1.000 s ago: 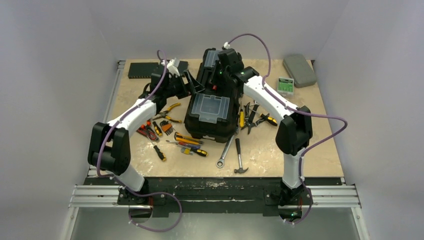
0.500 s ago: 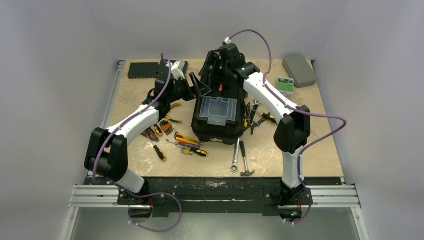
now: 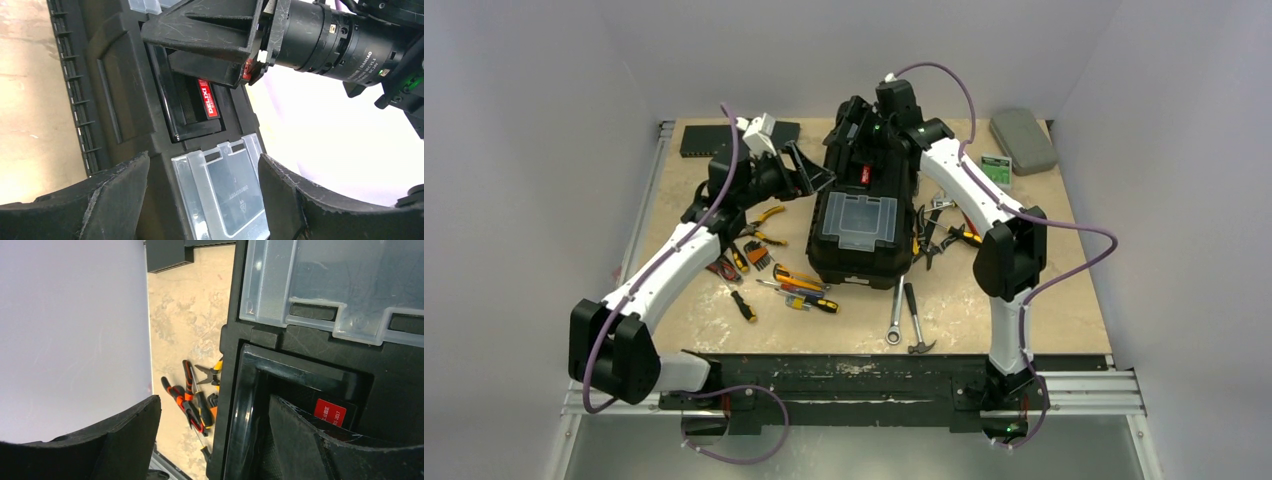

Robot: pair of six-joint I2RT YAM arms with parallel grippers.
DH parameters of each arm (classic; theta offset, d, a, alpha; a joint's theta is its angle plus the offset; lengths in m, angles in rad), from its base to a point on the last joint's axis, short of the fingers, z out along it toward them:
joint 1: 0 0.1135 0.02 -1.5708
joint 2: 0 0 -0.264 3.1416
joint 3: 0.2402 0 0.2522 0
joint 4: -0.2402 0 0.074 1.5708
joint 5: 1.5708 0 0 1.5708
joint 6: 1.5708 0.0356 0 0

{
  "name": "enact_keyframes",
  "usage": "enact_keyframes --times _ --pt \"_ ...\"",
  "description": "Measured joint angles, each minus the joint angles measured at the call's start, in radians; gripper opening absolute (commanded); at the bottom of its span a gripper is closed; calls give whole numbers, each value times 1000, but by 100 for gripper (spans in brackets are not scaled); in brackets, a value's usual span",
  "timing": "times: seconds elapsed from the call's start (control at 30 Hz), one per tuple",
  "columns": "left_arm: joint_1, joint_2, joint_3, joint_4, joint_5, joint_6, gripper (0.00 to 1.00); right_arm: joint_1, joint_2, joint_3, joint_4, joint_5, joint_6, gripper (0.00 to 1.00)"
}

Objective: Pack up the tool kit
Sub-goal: Adjust the toolbox at the center of the board.

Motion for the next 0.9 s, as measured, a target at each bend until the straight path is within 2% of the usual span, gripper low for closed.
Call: enact_keyframes --times 0.2,0.5,0.67,0.77,0.9 --pt "8 -1 5 -64 16 24 74 -2 29 50 -28 -13 11 77" --pt "8 89 -6 -80 80 28 70 47 105 221 -208 155 13 78" --pt "8 92 -6 -81 94 34 69 43 123 242 -210 103 17 76" --pt "8 92 -5 -85 97 40 69 25 105 189 -147 35 20 74" --pt "8 90 15 -144 96 64 69 -8 -4 -47 86 -83 48 73"
